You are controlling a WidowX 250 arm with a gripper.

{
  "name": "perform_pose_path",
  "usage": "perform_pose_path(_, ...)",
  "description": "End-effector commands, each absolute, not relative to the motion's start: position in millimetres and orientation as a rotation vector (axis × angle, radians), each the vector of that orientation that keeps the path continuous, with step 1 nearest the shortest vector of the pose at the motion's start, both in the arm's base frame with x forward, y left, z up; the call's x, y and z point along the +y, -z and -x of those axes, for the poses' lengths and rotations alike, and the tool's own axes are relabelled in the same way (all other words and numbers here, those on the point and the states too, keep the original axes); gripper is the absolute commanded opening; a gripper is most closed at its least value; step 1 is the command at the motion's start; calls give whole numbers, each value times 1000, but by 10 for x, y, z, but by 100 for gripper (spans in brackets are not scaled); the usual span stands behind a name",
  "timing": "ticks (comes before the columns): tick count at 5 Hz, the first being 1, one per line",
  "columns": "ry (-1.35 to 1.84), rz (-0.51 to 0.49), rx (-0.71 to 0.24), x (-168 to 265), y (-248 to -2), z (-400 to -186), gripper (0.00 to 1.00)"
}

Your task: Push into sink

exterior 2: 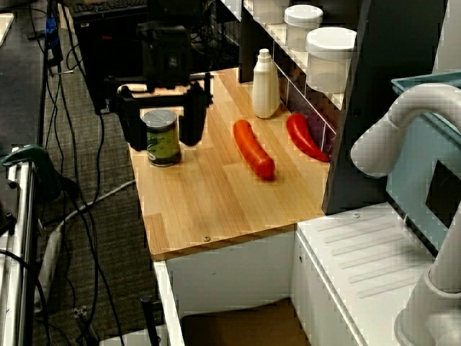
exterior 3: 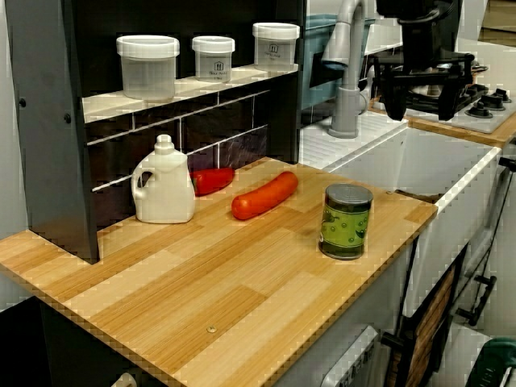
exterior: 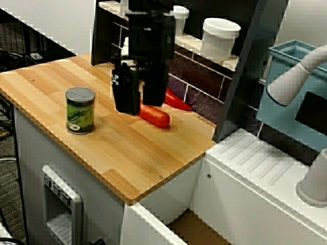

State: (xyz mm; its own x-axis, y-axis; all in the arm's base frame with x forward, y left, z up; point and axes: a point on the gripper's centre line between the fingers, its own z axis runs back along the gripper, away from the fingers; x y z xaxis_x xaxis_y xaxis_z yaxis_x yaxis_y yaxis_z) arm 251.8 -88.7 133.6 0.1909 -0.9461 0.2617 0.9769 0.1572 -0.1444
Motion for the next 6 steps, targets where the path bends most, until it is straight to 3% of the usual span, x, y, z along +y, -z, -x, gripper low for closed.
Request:
perform_pose_path(1, 1249, 192, -138, -606, -1483, -2289, 100)
perform_pose_path(4, 1132, 136, -147, -55, -1495, -2032, 100)
perform_pose_path(6, 1096, 139, -176, 299, -1313, -1827, 100)
